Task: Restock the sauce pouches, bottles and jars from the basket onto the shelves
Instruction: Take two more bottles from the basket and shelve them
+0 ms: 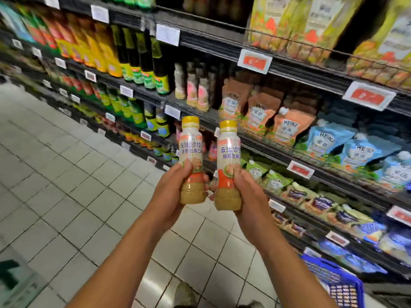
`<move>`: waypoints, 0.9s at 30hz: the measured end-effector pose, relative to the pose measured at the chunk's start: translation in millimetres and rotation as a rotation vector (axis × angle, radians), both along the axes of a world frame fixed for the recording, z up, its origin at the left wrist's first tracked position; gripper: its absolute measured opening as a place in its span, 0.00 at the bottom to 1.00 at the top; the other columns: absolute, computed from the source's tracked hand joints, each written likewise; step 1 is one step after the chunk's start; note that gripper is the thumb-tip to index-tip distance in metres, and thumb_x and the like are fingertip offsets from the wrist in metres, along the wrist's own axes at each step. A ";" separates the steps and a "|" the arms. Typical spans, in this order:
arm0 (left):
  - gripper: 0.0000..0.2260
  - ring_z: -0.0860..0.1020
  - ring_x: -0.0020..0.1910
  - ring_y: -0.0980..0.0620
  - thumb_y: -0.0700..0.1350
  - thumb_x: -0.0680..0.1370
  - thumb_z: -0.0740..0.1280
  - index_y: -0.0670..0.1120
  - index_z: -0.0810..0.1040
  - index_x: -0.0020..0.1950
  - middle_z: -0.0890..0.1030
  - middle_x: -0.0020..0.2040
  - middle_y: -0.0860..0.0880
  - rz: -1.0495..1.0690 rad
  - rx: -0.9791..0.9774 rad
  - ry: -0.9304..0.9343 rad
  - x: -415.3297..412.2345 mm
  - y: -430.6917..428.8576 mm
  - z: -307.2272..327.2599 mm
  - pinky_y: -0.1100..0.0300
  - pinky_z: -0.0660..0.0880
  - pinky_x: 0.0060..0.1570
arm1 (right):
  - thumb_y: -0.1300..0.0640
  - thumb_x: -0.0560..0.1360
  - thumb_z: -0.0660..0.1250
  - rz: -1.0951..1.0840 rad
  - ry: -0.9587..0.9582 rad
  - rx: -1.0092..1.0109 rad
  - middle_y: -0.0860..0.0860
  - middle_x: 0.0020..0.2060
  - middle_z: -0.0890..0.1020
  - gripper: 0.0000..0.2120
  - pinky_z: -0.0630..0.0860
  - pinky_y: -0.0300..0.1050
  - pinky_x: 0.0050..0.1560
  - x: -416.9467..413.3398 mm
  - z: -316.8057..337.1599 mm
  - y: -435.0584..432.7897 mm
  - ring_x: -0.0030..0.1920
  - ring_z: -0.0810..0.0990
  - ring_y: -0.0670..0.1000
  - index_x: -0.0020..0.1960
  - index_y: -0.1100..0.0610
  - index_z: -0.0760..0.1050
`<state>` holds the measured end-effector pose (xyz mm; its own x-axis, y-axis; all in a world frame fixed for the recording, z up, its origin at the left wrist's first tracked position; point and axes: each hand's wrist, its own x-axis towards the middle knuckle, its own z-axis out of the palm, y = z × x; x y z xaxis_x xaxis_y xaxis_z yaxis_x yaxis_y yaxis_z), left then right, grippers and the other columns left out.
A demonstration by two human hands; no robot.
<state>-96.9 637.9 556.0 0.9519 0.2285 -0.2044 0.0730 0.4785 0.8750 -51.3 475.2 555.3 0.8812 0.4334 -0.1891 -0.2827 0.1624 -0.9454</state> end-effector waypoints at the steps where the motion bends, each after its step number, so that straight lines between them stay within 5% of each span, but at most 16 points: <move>1: 0.23 0.81 0.39 0.46 0.55 0.75 0.66 0.40 0.73 0.63 0.83 0.44 0.41 0.017 -0.001 -0.005 -3.6 11.0 2.1 0.52 0.79 0.40 | 0.35 0.72 0.67 0.019 -0.004 -0.006 0.59 0.47 0.85 0.17 0.80 0.61 0.51 -1.2 2.6 13.1 0.46 0.84 0.57 0.51 0.45 0.83; 8: 0.17 0.82 0.38 0.47 0.54 0.76 0.65 0.42 0.74 0.57 0.83 0.43 0.43 0.078 -0.027 -0.047 -9.7 69.0 6.6 0.55 0.80 0.37 | 0.34 0.71 0.70 0.111 -0.031 0.021 0.60 0.47 0.85 0.20 0.79 0.64 0.56 4.8 12.7 71.1 0.46 0.85 0.58 0.54 0.46 0.82; 13: 0.18 0.82 0.38 0.47 0.54 0.76 0.66 0.41 0.74 0.57 0.83 0.43 0.42 0.088 -0.032 -0.060 7.2 94.3 5.9 0.54 0.80 0.38 | 0.37 0.72 0.68 0.125 -0.035 0.014 0.60 0.46 0.85 0.18 0.82 0.51 0.43 26.6 17.9 95.0 0.43 0.85 0.58 0.55 0.46 0.81; 19: 0.16 0.82 0.39 0.46 0.54 0.76 0.68 0.43 0.77 0.56 0.83 0.44 0.40 0.101 -0.063 -0.071 52.3 127.8 6.6 0.53 0.80 0.39 | 0.38 0.70 0.70 0.087 -0.007 0.049 0.60 0.46 0.85 0.26 0.82 0.52 0.44 74.3 20.8 123.0 0.43 0.85 0.57 0.60 0.54 0.79; 27: 0.17 0.82 0.39 0.44 0.54 0.75 0.68 0.43 0.76 0.56 0.82 0.44 0.40 0.091 -0.073 -0.122 142.4 173.0 33.6 0.54 0.79 0.38 | 0.44 0.76 0.66 0.086 -0.052 0.110 0.60 0.45 0.85 0.11 0.81 0.45 0.37 159.1 43.8 161.8 0.42 0.84 0.58 0.52 0.47 0.83</move>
<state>45.5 810.9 589.7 0.9467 0.3035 -0.1080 -0.0778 0.5407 0.8376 107.8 637.0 599.1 0.8471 0.5236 -0.0914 -0.2513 0.2431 -0.9369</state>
